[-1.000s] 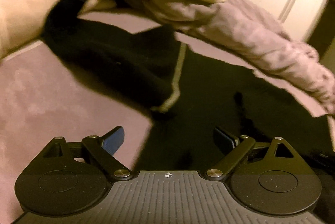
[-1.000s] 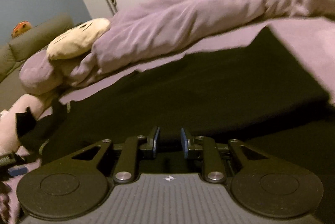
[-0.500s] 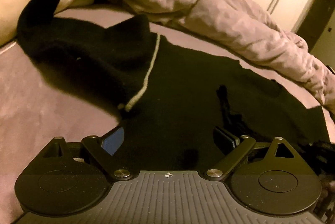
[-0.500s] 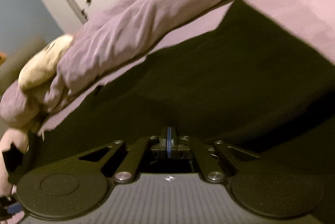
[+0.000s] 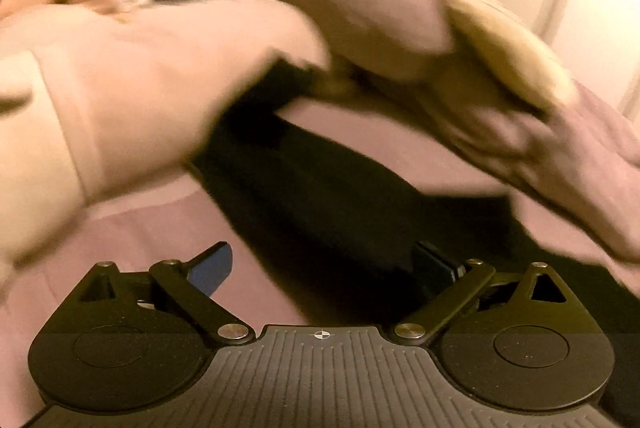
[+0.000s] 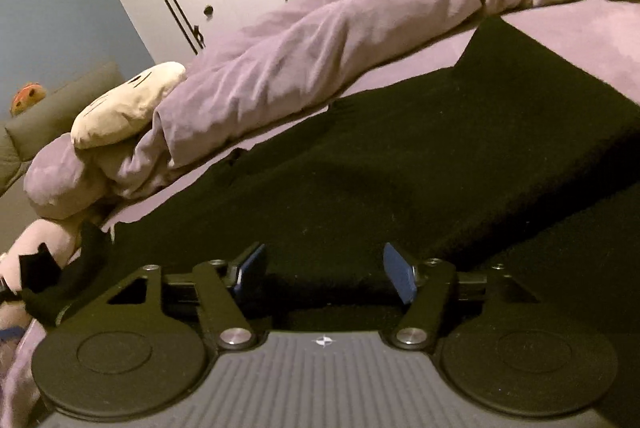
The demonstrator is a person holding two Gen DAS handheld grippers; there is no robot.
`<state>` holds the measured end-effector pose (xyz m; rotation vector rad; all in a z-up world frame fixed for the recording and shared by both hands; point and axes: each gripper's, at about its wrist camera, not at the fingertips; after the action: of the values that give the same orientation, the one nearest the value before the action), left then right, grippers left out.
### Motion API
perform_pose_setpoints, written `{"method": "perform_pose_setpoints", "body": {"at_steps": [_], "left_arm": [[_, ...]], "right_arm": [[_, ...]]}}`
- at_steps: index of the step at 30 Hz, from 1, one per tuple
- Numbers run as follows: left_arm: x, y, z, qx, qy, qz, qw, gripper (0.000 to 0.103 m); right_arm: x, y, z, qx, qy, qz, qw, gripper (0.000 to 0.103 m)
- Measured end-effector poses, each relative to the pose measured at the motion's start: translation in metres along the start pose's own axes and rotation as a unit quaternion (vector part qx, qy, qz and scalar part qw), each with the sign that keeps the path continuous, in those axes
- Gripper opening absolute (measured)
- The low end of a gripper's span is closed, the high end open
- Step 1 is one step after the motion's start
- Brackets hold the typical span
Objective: Fold small clothes
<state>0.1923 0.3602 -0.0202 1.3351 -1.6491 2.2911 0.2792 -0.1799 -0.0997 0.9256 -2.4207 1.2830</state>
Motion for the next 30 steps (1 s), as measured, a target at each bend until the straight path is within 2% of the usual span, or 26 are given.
{"method": "perform_pose_setpoints", "body": {"at_steps": [2,5,6,10,11,14,16,18,22,30], "left_arm": [[-0.020,-0.018,-0.017,0.012,-0.034,0.013,0.9993,0.100],[-0.041,-0.040,-0.025,-0.023,-0.089,0.032,0.9952,0.099],[-0.045,-0.044,-0.027,-0.028,-0.093,0.038,0.9945,0.099],[-0.060,-0.050,-0.022,-0.042,-0.071,0.044,0.9956,0.098],[-0.064,-0.050,-0.020,-0.046,-0.074,0.041,0.9953,0.095],[-0.082,-0.052,-0.020,-0.038,-0.104,0.015,0.9938,0.056],[-0.087,-0.052,-0.026,-0.017,-0.100,0.005,0.9949,0.047],[-0.090,-0.053,-0.030,-0.010,-0.101,-0.007,0.9948,0.016],[-0.085,-0.054,-0.040,0.008,-0.087,-0.018,0.9961,0.014],[-0.058,-0.054,-0.028,-0.010,-0.055,-0.007,0.9984,0.012]], "right_arm": [[-0.003,-0.002,-0.003,0.009,-0.009,-0.002,1.000,0.079],[-0.013,0.002,-0.012,0.031,-0.009,-0.003,0.999,0.088],[-0.015,0.001,-0.014,0.036,-0.009,-0.004,0.999,0.089],[-0.016,0.003,-0.013,0.041,-0.020,-0.005,0.999,0.097],[-0.017,0.003,-0.013,0.041,-0.021,-0.005,0.999,0.098],[-0.017,0.003,-0.013,0.041,-0.022,-0.005,0.999,0.098],[-0.017,0.003,-0.012,0.042,-0.022,-0.005,0.999,0.098],[-0.017,0.003,-0.012,0.042,-0.023,-0.005,0.999,0.098],[-0.017,0.004,-0.012,0.040,-0.025,-0.004,0.999,0.098],[-0.017,0.004,-0.012,0.039,-0.026,-0.004,0.999,0.098]]}}
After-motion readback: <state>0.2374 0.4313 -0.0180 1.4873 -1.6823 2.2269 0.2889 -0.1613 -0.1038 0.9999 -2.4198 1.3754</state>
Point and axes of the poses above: each gripper's, at about its wrist camera, not at the fingertips, and x roughly against the way its jaws point, z to its right, y to its underside, and after that the axes turned 10 degrees about -x, right-handed
